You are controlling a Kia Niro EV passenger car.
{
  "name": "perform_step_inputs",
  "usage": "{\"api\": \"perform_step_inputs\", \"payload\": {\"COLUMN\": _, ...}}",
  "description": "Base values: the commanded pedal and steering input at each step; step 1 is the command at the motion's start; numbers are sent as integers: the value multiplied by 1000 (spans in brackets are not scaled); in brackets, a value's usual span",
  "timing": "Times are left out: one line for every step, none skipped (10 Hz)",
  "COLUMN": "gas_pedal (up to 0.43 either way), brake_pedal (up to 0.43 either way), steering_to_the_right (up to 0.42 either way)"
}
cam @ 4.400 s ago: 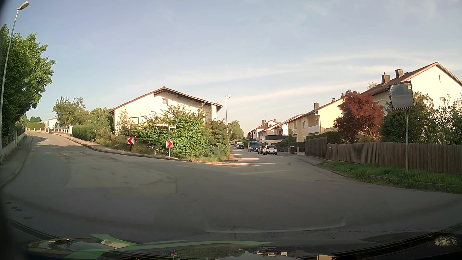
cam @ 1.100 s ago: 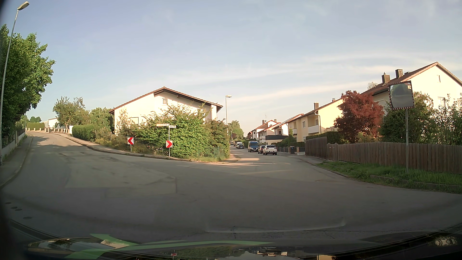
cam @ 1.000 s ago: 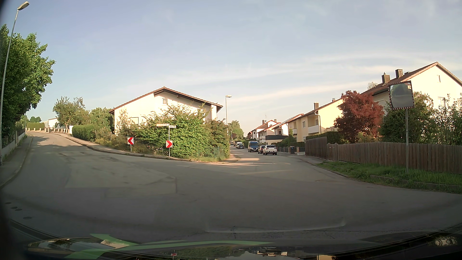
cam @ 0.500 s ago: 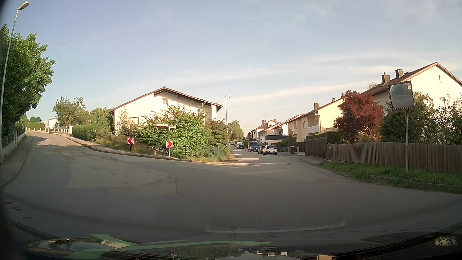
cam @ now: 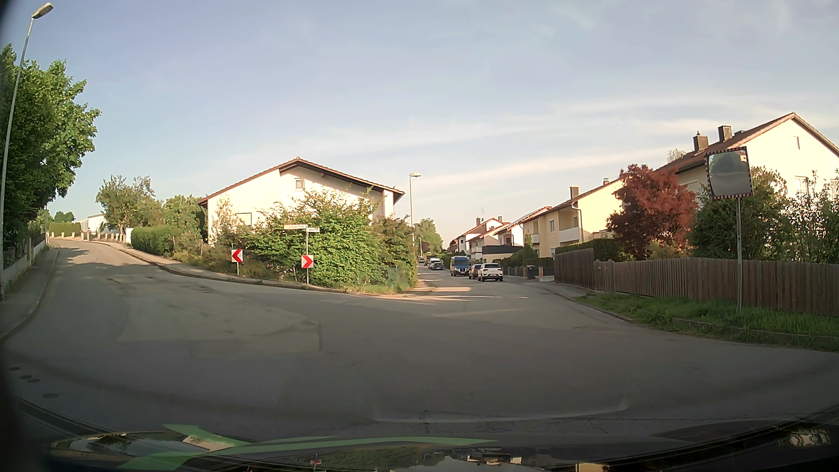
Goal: Follow the waypoints while adhering to traffic rules and regulations
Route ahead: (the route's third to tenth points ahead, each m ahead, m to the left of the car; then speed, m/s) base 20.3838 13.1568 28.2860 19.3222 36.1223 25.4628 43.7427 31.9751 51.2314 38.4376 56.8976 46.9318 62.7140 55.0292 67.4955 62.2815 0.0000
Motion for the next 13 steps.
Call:
{"api": "perform_step_inputs", "payload": {"gas_pedal": 0, "brake_pedal": 348, "steering_to_the_right": -225}}
{"api": "perform_step_inputs", "payload": {"gas_pedal": 0, "brake_pedal": 341, "steering_to_the_right": -225}}
{"api": "perform_step_inputs", "payload": {"gas_pedal": 0, "brake_pedal": 348, "steering_to_the_right": -225}}
{"api": "perform_step_inputs", "payload": {"gas_pedal": 0, "brake_pedal": 341, "steering_to_the_right": -225}}
{"api": "perform_step_inputs", "payload": {"gas_pedal": 0, "brake_pedal": 341, "steering_to_the_right": -225}}
{"api": "perform_step_inputs", "payload": {"gas_pedal": 0, "brake_pedal": 335, "steering_to_the_right": -225}}
{"api": "perform_step_inputs", "payload": {"gas_pedal": 0, "brake_pedal": 341, "steering_to_the_right": -225}}
{"api": "perform_step_inputs", "payload": {"gas_pedal": 0, "brake_pedal": 335, "steering_to_the_right": -225}}
{"api": "perform_step_inputs", "payload": {"gas_pedal": 0, "brake_pedal": 335, "steering_to_the_right": -225}}
{"api": "perform_step_inputs", "payload": {"gas_pedal": 0, "brake_pedal": 335, "steering_to_the_right": -225}}
{"api": "perform_step_inputs", "payload": {"gas_pedal": 0, "brake_pedal": 335, "steering_to_the_right": -225}}
{"api": "perform_step_inputs", "payload": {"gas_pedal": 0, "brake_pedal": 335, "steering_to_the_right": -225}}
{"api": "perform_step_inputs", "payload": {"gas_pedal": 0, "brake_pedal": 329, "steering_to_the_right": -225}}
